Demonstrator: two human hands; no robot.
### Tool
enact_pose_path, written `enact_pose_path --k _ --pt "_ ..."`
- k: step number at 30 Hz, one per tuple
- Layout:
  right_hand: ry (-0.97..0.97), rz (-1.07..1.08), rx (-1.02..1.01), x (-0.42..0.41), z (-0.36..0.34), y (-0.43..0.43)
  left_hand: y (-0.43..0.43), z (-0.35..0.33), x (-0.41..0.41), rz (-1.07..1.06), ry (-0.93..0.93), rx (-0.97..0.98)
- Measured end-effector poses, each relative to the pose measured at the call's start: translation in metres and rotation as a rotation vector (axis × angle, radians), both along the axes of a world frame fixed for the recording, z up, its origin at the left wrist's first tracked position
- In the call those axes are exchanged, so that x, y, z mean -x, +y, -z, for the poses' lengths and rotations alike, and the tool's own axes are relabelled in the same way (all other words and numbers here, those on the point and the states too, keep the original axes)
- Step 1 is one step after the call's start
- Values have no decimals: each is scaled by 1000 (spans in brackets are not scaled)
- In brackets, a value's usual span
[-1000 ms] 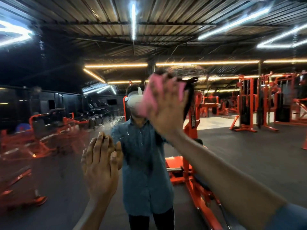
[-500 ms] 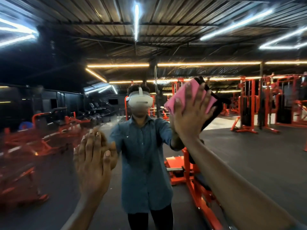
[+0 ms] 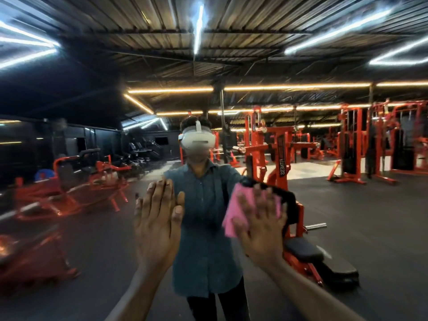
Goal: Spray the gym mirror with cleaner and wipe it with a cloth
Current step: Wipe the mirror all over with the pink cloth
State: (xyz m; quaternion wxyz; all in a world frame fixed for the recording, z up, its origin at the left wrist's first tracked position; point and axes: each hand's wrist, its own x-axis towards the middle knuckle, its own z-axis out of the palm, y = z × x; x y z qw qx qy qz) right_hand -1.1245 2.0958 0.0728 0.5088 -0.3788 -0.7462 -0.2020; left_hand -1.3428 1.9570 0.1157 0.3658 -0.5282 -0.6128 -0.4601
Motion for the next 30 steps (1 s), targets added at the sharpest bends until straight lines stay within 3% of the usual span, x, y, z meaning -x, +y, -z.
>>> enact_pose_path --k 4,8,10,13,16,22,24,26,30 --pt "345 146 68 13 -103 1 -16 -7 12 68 12 19" --pt "208 74 -41 62 -175 -23 -21 -12 41 24 -45 -10" --pt "35 2 -116 88 -163 -36 -22 -10 52 17 -76 -14" --pt "-244 -166 -159 102 -89 -51 -21 -6 55 38 -86 -9" --pt "-366 -146 -203 83 -13 -41 -21 -6 50 44 -82 -22" --pt "-14 -163 -145 30 9 -31 -27 -7 29 29 -74 -31" --pt "233 -374 -17 28 -8 -53 -30 -8 11 97 -30 -62" --pt "463 -728 150 21 -31 -75 -32 -11 -5 224 38 -79" --pt "530 -1026 616 -5 -61 -100 -35 -13 -26 473 10 23"
